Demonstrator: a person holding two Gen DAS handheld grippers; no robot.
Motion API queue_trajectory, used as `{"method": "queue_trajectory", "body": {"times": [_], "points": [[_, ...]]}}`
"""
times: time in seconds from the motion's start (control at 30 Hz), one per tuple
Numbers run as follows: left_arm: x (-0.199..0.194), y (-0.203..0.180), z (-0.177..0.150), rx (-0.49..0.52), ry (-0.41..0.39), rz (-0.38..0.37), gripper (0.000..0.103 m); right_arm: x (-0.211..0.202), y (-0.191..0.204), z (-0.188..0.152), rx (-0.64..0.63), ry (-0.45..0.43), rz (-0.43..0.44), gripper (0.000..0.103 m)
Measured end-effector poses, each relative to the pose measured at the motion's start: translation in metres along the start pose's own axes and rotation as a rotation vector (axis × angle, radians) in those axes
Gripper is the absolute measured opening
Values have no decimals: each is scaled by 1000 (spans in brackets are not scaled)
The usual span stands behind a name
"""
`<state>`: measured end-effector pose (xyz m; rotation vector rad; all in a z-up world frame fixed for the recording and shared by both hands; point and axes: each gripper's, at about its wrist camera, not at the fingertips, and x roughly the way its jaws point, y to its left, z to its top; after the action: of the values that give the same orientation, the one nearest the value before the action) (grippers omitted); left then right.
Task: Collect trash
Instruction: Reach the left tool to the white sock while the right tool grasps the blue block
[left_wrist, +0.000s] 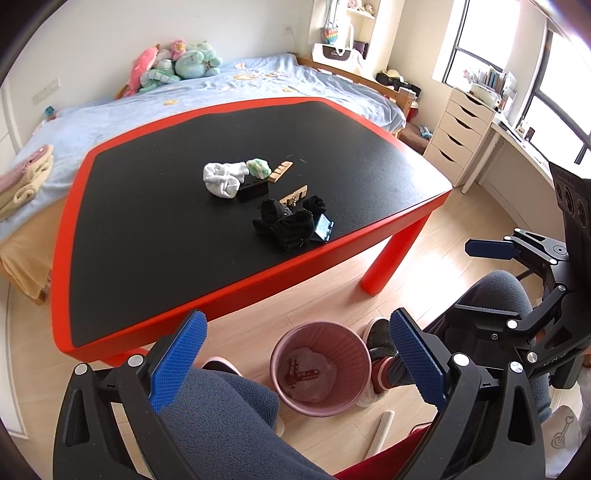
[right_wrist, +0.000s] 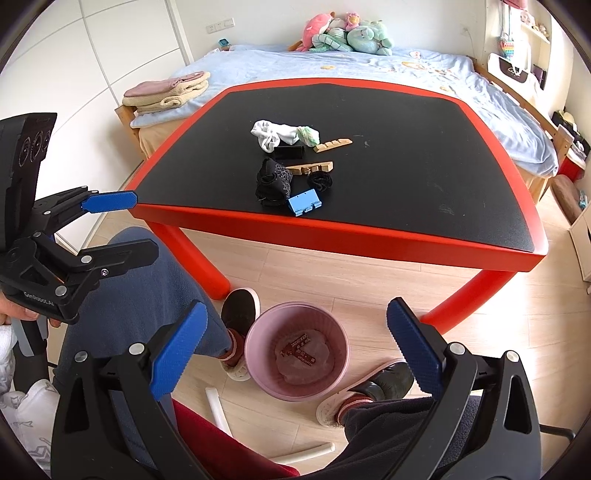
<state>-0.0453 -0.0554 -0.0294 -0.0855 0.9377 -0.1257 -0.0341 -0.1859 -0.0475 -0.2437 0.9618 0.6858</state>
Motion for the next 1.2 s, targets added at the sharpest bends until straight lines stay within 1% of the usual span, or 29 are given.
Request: {"method": "queue_trajectory", "body": {"times": [0.33, 0.63, 0.87, 1.2], "points": [[2, 23, 26, -26, -26, 11, 95, 8, -3, 29, -56, -16, 2, 96], [19, 49, 58, -58, -27, 19, 95, 32, -9, 57, -111, 9, 31, 96], [43, 68, 79, -73, -10, 19, 95, 60, -13, 73, -149, 47, 52, 96], [92, 90, 105, -83, 48, 19, 95, 98, -18, 85, -173, 93, 75, 96]]}}
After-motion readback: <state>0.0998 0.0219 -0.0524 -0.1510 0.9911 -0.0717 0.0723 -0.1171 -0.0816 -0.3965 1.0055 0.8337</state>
